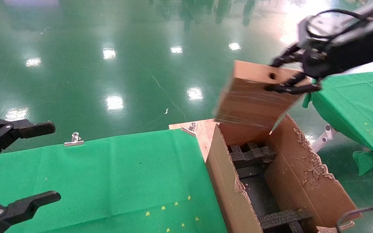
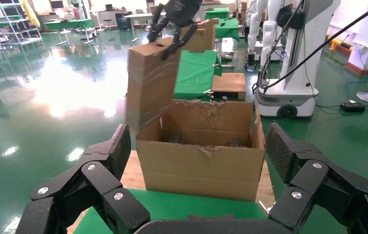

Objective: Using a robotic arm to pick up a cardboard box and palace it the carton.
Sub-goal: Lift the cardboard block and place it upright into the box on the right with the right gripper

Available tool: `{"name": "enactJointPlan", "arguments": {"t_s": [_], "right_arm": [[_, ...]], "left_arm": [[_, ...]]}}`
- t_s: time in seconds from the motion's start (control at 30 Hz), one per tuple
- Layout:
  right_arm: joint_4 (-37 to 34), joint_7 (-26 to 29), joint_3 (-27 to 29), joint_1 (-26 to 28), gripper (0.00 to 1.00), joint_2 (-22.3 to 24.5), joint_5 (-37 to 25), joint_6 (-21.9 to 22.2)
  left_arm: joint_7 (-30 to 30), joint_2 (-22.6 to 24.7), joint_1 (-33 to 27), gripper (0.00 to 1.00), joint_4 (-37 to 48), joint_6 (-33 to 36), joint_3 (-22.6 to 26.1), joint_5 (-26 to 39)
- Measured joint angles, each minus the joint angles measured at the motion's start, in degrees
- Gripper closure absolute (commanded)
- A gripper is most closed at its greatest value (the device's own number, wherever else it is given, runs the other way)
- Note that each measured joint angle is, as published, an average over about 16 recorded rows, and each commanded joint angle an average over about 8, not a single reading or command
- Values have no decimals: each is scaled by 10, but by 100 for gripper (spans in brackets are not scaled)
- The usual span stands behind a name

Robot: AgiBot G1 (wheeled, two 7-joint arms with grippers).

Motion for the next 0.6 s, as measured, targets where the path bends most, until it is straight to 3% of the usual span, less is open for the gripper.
{"name": "enactJointPlan", "arguments": {"t_s": [0.6], "right_arm": [[31, 29, -146, 38, 100, 104, 9, 3]], "left_arm": [[0, 0, 0, 0, 0, 0, 0, 0]]}}
